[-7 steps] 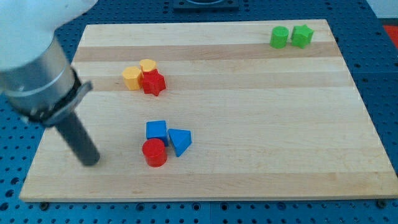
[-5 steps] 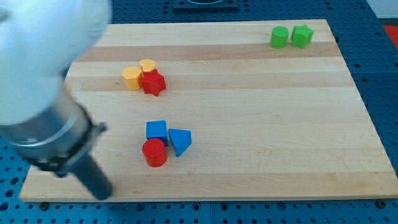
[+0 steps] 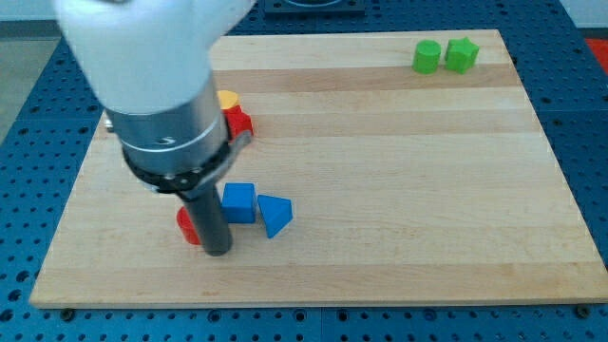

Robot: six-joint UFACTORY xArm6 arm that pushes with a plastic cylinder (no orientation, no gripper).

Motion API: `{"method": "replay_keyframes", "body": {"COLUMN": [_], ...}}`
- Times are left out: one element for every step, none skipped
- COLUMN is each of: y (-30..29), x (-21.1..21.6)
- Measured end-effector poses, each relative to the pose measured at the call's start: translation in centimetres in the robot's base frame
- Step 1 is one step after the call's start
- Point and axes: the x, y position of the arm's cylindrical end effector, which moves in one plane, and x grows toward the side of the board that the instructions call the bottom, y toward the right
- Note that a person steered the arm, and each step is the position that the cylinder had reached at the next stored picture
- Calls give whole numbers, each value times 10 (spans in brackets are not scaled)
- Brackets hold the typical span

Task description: Move the red circle top diagonally to the blue cube

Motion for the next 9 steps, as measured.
{"method": "replay_keyframes", "body": {"y": [-12,-14,-24,-60,-71,-65,-66,-64,-48], "x": [-27,-41,-9,-5,-29,-66,-74,-54,-49]}}
